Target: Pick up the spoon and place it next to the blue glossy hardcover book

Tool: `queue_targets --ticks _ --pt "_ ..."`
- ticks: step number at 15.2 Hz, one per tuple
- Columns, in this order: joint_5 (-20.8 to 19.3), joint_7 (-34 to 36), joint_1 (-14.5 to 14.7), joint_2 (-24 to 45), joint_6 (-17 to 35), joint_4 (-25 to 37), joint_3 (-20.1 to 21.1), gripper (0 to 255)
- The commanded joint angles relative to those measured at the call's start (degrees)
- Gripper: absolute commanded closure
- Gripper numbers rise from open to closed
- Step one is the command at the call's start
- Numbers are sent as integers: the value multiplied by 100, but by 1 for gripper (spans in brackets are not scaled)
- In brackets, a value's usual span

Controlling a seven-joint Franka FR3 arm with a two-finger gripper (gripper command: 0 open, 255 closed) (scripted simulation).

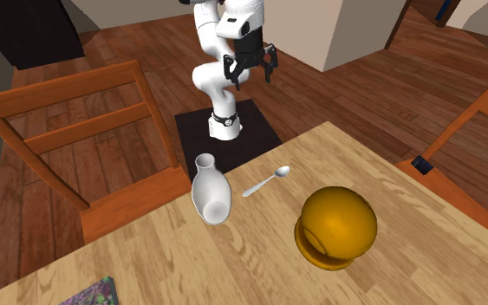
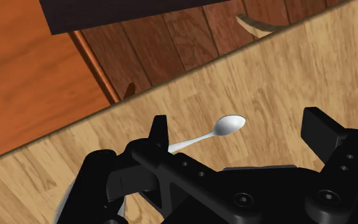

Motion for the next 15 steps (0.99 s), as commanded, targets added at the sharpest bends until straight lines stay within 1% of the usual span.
queue_targets --ticks 1,8,15 --pt "0 0 0 0 0 0 0 0" --pt "-89 -267 200 521 1625 -840 260 0" --pt "-227 -456 366 1501 3307 -1278 517 0"
